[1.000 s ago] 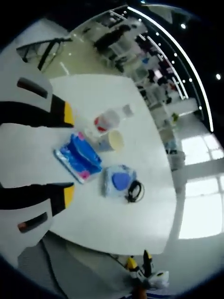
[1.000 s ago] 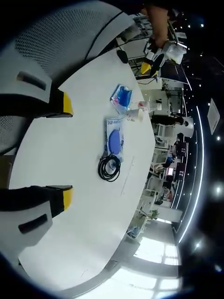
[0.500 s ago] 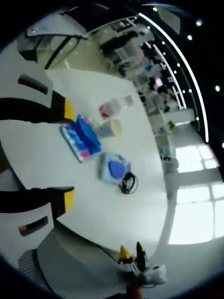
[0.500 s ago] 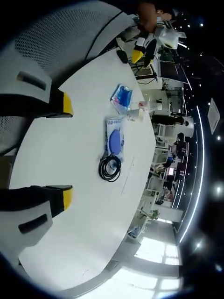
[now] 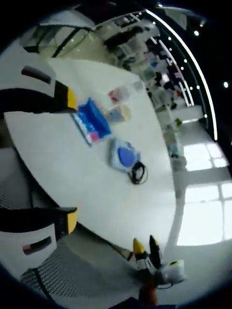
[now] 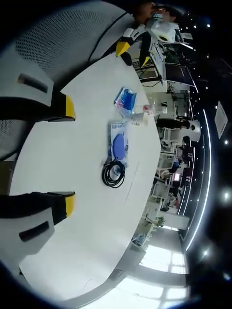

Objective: Arrange the tabletop items into an orderly group along one side of the table until the central work area is clear of visible clutter.

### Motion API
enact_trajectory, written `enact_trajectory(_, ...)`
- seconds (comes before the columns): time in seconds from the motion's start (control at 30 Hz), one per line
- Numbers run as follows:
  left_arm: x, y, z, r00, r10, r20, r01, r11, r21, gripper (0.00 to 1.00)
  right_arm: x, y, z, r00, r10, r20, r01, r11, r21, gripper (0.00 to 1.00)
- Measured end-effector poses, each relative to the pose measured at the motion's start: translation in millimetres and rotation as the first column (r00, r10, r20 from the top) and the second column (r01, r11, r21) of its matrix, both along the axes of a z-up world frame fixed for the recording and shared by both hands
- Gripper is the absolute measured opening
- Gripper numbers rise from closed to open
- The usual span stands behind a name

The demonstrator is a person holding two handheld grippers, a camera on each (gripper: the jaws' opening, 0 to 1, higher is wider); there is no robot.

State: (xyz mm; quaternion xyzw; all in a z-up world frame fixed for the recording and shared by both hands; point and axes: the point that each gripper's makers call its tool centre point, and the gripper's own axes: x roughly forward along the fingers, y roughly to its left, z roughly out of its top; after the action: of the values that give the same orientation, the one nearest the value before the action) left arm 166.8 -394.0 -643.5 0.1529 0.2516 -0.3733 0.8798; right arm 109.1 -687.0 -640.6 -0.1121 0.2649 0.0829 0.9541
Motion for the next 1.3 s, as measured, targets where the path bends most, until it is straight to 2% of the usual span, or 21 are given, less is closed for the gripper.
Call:
enact_trajectory(0.1,1.5,-2,0.3,0.999,-0.013,0.041,0.013,1.0,0.008,0.91,0,-1,0.1,1.0,-0.005,0.001,0.005,1.0,0.0,0.59)
enact_trajectory(0.17,5.0,-4,3.1,0.998,-0.011,0.058,0.011,1.0,-0.009,0.97,0,-1,0.4,1.0,-0.008,0.004,0.008,1.0,-0.001,0.6)
enact_trajectory(0.43,12.1,-1,3.6,0.997,0.007,0.074,-0.006,1.0,-0.019,1.0,-1,1,-3.4,1.0,0.009,-0.017,-0.009,1.0,0.005,0.63)
enact_trajectory(0.67,10.8,-2,6.3,0.996,0.0,0.086,0.003,1.0,-0.028,1.0,-7,15,-16.4,0.99,0.094,-0.107,-0.09,0.995,0.04,0.84)
enact_trajectory(0.7,10.7,-2,6.3,0.997,-0.001,0.083,0.004,1.0,-0.03,1.0,-10,19,-19.9,0.984,0.119,-0.135,-0.112,0.992,0.054,0.87)
enact_trajectory(0.77,10.6,-3,6.1,0.997,-0.005,0.083,0.007,1.0,-0.029,1.0,-11,17,-24.8,0.977,0.118,-0.175,-0.108,0.992,0.07,0.92)
enact_trajectory(0.9,11.0,-1,5.0,0.997,-0.004,0.083,0.005,1.0,-0.018,1.0,-10,15,-34.6,0.956,0.141,-0.258,-0.109,0.985,0.137,0.96)
enact_trajectory(1.0,11.8,0,5.0,0.996,-0.001,0.086,0.002,1.0,-0.012,0.99,0,8,-38.1,0.946,0.151,-0.288,-0.119,0.985,0.126,0.95)
enact_trajectory(1.3,12.4,0,5.5,0.996,0.002,0.087,-0.001,1.0,-0.017,0.99,39,-6,-32.8,0.941,0.185,-0.285,-0.173,0.983,0.064,0.95)
